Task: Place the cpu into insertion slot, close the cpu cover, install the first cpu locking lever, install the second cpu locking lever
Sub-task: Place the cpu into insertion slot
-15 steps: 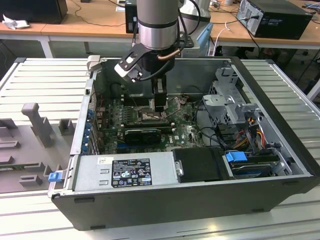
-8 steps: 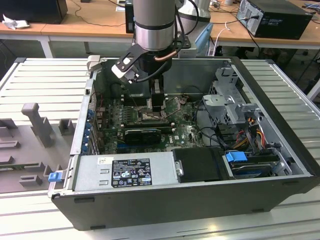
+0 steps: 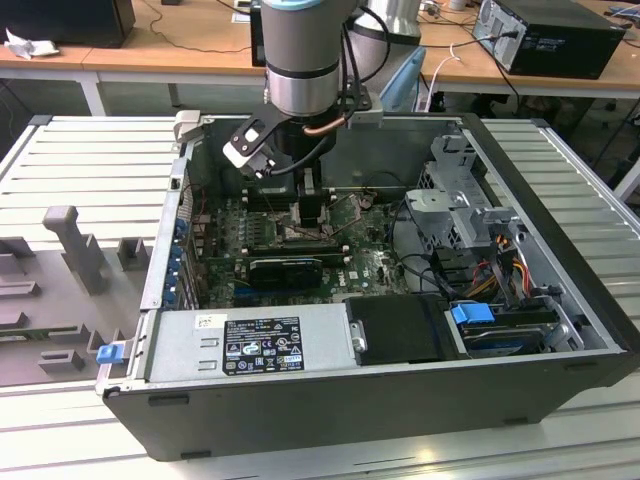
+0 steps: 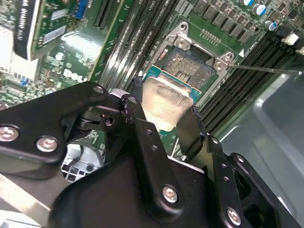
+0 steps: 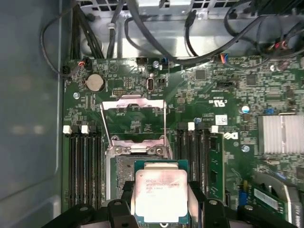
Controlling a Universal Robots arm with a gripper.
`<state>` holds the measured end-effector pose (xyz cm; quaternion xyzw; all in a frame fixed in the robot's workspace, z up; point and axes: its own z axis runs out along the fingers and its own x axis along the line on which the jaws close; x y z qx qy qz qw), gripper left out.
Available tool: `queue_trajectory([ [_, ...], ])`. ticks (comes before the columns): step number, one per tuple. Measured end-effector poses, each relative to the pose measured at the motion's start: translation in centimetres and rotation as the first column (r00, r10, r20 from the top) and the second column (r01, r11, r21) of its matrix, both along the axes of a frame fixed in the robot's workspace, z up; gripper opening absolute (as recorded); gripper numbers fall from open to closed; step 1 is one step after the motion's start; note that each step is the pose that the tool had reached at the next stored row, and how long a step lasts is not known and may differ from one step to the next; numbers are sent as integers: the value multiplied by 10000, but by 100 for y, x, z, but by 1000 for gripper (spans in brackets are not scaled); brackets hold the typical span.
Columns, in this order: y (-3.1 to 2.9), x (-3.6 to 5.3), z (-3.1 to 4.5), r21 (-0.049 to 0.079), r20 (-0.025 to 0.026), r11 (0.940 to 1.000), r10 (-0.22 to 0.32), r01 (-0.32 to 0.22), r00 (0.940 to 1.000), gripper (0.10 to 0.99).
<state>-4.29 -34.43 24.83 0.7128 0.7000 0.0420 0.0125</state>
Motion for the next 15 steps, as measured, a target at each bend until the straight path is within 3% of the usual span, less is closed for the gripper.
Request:
queue_trajectory([
  [9,94,-52,-215,15,0,9999,171,-171,9999,529],
  [13,149,-73,-336,27,0,9998,191,-191,9998,529],
  [15,186,-61,-435,27,1,9998,191,-191,9998,529],
])
